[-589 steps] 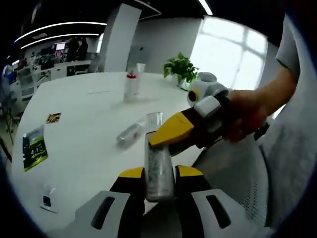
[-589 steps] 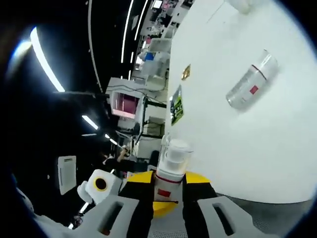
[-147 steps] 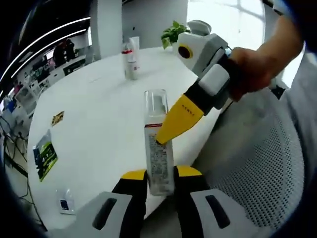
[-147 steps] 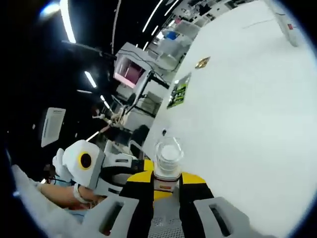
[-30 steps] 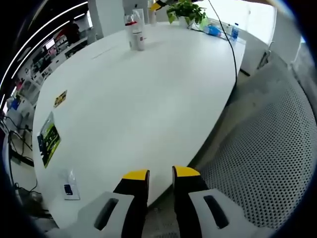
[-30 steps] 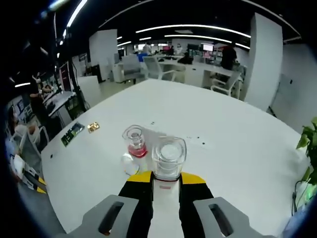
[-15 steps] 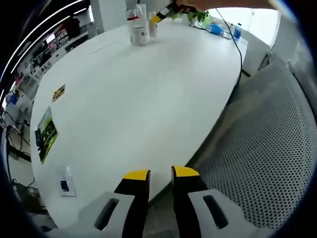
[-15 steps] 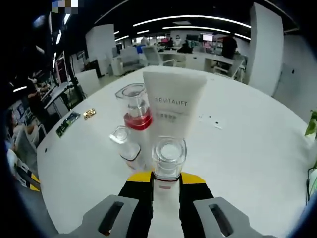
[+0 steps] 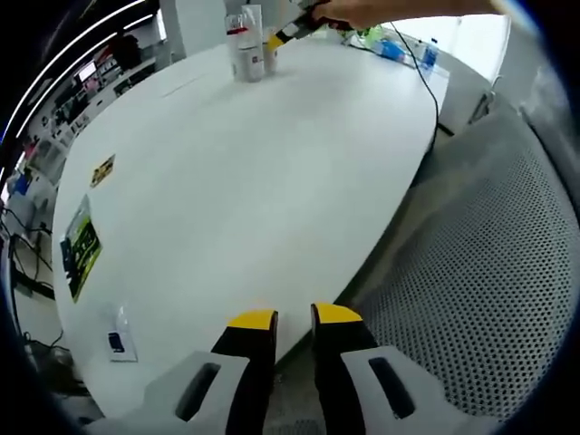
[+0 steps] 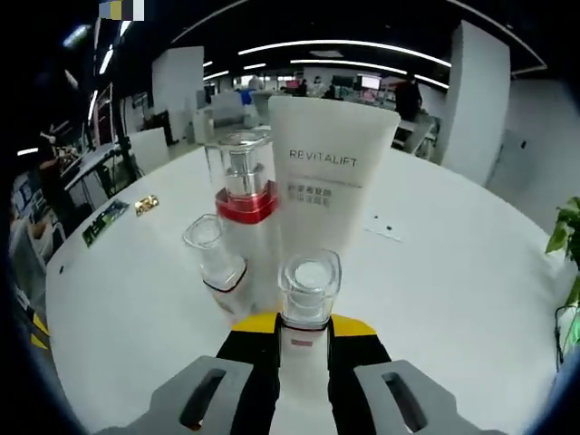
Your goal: Arrange the skincare products in the storage area until every visible bottle or jar stands upright without overlapping.
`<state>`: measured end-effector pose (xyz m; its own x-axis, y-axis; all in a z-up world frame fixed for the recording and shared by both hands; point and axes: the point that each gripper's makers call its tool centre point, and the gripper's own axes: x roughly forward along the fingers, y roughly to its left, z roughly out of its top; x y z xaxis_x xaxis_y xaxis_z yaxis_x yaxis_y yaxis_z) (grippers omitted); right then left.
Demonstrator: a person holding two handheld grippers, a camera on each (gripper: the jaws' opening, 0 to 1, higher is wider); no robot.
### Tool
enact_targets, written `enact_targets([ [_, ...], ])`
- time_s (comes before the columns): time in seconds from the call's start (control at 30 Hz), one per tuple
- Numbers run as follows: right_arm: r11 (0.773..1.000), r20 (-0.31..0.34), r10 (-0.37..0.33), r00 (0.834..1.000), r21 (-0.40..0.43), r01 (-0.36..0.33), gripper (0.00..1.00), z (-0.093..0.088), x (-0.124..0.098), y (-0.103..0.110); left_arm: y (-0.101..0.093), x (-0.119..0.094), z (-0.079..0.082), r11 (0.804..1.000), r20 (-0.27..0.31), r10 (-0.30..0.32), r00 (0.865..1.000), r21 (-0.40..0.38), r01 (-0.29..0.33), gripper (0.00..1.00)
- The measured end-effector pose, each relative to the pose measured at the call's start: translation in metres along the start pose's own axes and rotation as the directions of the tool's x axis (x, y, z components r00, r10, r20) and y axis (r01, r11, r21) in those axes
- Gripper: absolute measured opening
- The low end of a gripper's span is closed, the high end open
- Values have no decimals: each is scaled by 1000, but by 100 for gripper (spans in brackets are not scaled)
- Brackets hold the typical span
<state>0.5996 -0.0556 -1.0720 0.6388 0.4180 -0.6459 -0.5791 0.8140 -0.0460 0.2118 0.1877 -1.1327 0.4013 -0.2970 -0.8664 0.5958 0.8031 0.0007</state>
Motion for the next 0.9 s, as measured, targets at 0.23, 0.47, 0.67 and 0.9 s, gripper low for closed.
enact_targets([
  [0.23, 995, 17, -28, 999, 100, 26, 13, 1, 2, 7, 2, 0, -1, 1000, -5, 8, 1000, 0, -8, 11],
  [0.47, 990, 22, -38, 999, 139, 34, 13, -1, 5, 8, 2, -1, -1, 999, -2, 12, 1000, 36, -12, 8],
  [0.67, 980, 23, -49, 999, 194, 44, 15, -5, 5, 5, 1, 0, -2, 999, -13, 11, 1000, 50, -11, 8],
  [0.9, 980, 33, -60, 998, 192, 53, 24, -4, 3, 10, 1, 1, -4, 998, -22, 15, 1000, 56, -13, 7],
])
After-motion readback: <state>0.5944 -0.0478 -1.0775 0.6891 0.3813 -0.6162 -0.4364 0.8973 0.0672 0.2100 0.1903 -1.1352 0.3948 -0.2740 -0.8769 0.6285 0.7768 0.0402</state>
